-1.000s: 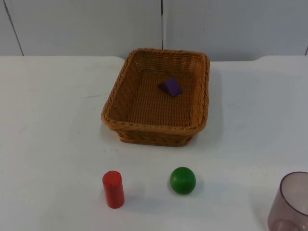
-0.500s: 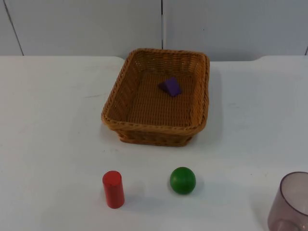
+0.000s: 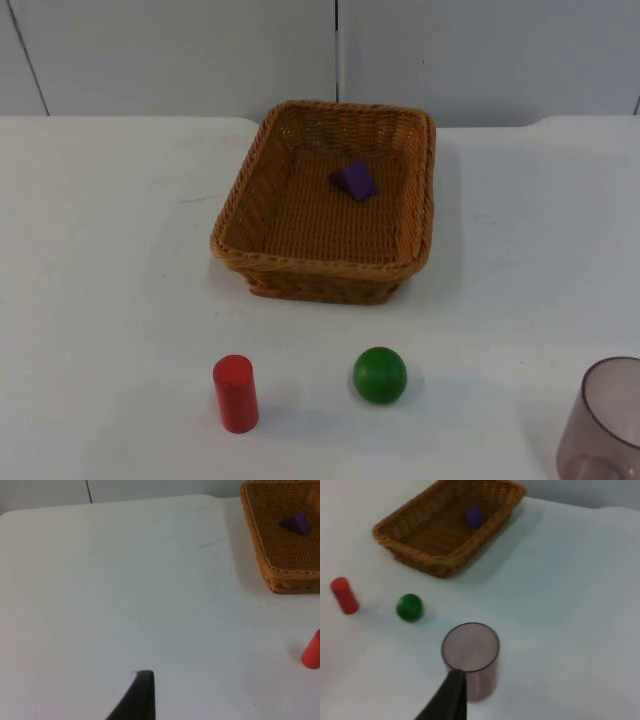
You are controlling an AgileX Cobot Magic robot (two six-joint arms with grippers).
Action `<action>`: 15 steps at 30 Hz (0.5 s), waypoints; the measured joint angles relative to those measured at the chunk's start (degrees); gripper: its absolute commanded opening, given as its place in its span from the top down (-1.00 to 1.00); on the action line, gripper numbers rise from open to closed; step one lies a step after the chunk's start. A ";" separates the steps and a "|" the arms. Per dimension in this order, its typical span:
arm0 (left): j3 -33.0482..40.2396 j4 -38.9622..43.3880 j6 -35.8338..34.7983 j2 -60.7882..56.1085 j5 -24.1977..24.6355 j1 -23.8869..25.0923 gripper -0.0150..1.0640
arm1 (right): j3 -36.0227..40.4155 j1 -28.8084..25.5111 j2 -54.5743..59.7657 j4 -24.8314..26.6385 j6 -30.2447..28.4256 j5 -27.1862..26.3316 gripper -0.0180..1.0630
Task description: Pick up the basket with the left hand and place the triangular block into the basket with the right hand.
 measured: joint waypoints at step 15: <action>0.00 0.00 3.09 0.00 0.00 0.00 -0.92 | 0.00 -15.00 0.00 0.00 0.00 0.00 -0.98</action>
